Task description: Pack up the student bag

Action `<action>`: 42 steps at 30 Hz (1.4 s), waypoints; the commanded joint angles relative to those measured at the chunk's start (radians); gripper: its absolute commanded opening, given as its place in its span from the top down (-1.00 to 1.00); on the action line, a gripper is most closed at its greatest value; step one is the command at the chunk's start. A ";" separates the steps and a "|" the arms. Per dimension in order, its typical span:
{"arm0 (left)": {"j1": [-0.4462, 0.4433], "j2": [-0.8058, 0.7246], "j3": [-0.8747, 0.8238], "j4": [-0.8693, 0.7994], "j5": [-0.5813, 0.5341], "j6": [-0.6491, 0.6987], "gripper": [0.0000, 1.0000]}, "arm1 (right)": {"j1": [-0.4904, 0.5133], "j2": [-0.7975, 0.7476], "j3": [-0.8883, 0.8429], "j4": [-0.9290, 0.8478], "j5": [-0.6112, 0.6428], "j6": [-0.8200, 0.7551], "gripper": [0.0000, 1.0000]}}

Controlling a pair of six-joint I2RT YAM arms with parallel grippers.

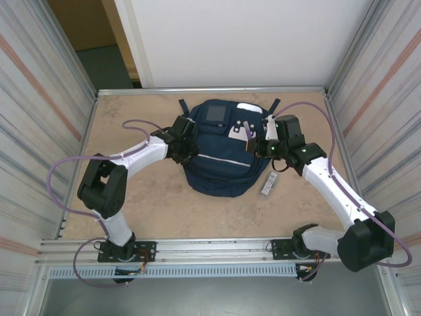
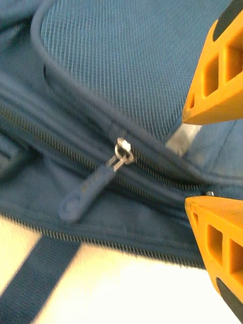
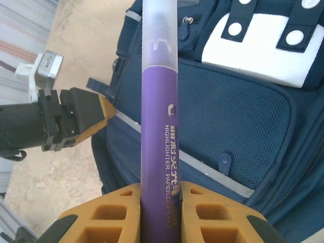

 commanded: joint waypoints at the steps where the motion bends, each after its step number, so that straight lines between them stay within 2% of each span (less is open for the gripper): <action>1: -0.007 0.008 0.013 0.082 0.067 0.030 0.28 | 0.022 0.002 -0.020 0.033 -0.030 -0.023 0.74; 4: -0.010 0.001 0.012 0.115 0.079 0.035 0.30 | 0.067 -0.006 -0.014 0.038 -0.004 -0.065 0.71; 7: -0.008 0.001 0.000 0.159 0.123 0.034 0.45 | 0.093 -0.008 -0.007 0.038 0.027 -0.071 0.71; 9: -0.008 0.000 -0.011 0.204 0.172 0.040 0.83 | 0.096 -0.011 -0.008 0.042 0.031 -0.070 0.71; 10: -0.008 -0.002 -0.023 0.251 0.208 0.055 0.90 | 0.096 -0.012 -0.009 0.046 0.029 -0.074 0.72; 16: -0.005 -0.037 -0.062 0.316 0.239 0.045 0.93 | 0.113 -0.014 -0.020 0.060 -0.011 -0.164 0.67; 17: -0.005 -0.049 -0.072 0.327 0.232 0.045 0.90 | 0.125 -0.019 -0.024 0.065 -0.016 -0.200 0.67; 18: -0.005 -0.057 -0.080 0.332 0.215 0.039 0.79 | 0.136 -0.026 -0.027 0.069 -0.005 -0.224 0.68; 19: -0.007 -0.064 -0.086 0.333 0.196 0.033 0.53 | 0.147 -0.035 -0.032 0.075 0.004 -0.250 0.69; 20: -0.005 -0.065 -0.088 0.325 0.180 0.027 0.35 | 0.155 -0.044 -0.035 0.083 0.011 -0.265 0.69; 22: 0.005 -0.054 -0.081 0.299 0.193 0.006 0.25 | 0.158 -0.056 -0.037 0.091 0.026 -0.262 0.71; 32: -0.018 -0.017 -0.111 0.280 0.187 -0.012 0.19 | 0.158 -0.080 -0.053 0.087 0.037 -0.257 0.73; 38: -0.033 0.054 -0.044 0.308 0.282 0.021 0.23 | 0.158 -0.068 -0.057 0.100 0.046 -0.248 0.74; 42: -0.035 0.082 -0.035 0.287 0.262 0.024 0.23 | 0.157 -0.061 -0.056 0.103 0.049 -0.251 0.73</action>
